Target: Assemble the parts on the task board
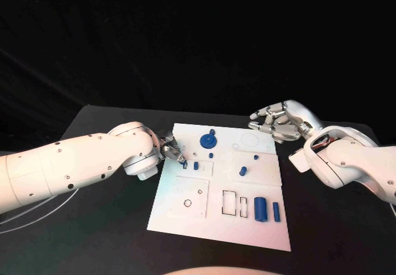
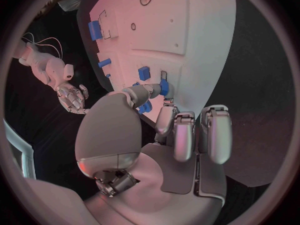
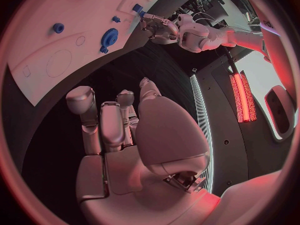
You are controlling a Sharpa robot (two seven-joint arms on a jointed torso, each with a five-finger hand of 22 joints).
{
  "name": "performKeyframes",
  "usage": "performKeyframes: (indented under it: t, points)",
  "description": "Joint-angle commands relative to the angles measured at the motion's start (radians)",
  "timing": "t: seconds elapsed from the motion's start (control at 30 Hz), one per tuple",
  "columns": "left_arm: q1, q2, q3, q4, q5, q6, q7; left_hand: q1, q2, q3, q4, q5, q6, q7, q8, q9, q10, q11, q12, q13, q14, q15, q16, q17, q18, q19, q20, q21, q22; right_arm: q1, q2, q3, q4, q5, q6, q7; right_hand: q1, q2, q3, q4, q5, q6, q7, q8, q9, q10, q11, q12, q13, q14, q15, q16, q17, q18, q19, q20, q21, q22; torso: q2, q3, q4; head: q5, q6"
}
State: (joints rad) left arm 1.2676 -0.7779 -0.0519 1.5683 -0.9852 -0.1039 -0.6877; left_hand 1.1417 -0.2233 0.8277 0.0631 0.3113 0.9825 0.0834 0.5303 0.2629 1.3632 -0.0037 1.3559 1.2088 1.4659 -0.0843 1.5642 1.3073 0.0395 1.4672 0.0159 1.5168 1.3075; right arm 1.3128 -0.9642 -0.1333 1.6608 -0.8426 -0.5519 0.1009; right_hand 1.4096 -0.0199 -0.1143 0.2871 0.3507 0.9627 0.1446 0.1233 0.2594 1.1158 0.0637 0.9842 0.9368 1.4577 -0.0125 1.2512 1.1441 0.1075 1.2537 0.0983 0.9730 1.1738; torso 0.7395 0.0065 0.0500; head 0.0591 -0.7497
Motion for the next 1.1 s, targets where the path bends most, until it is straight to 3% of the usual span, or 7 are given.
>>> performKeyframes:
  t: [0.03, 1.1]
  points:
    - [-0.006, 0.004, -0.006, -0.005, 0.021, 0.058, -0.046, 0.003, 0.016, -0.008, -0.002, -0.006, 0.057, -0.058, 0.1, 0.135, 0.046, -0.04, 0.006, 0.005, 0.105, -0.01, 0.007, 0.263, -0.02, 0.062, -0.005, 0.005, 0.195, -0.001, -0.001, 0.0, 0.003, -0.004, 0.012, 0.003, -0.005, 0.009, -0.007, 0.0, 0.003, -0.01, 0.0, 0.006, 0.001, -0.004, -0.002, 0.005, -0.001, 0.001, 0.0, -0.007, -0.001, 0.019, 0.006, -0.002, -0.003, -0.001, 0.0, 0.0003, 0.0004, -0.001, -0.002]
    - [-0.005, 0.022, -0.005, -0.008, -0.057, 0.093, -0.052, -0.011, 0.037, -0.051, -0.004, -0.008, 0.074, -0.068, 0.105, 0.139, 0.064, -0.047, 0.019, 0.034, 0.105, -0.015, 0.007, 0.263, -0.02, 0.064, -0.008, 0.005, 0.196, 0.0, -0.003, 0.0, 0.003, -0.004, 0.011, 0.002, -0.005, 0.009, -0.007, 0.0, 0.003, -0.01, 0.0, 0.006, 0.001, -0.004, -0.002, 0.005, -0.001, 0.001, 0.0, -0.007, -0.001, 0.019, 0.006, -0.002, -0.003, -0.001, 0.0, -0.0001, 0.001, 0.001, -0.003]
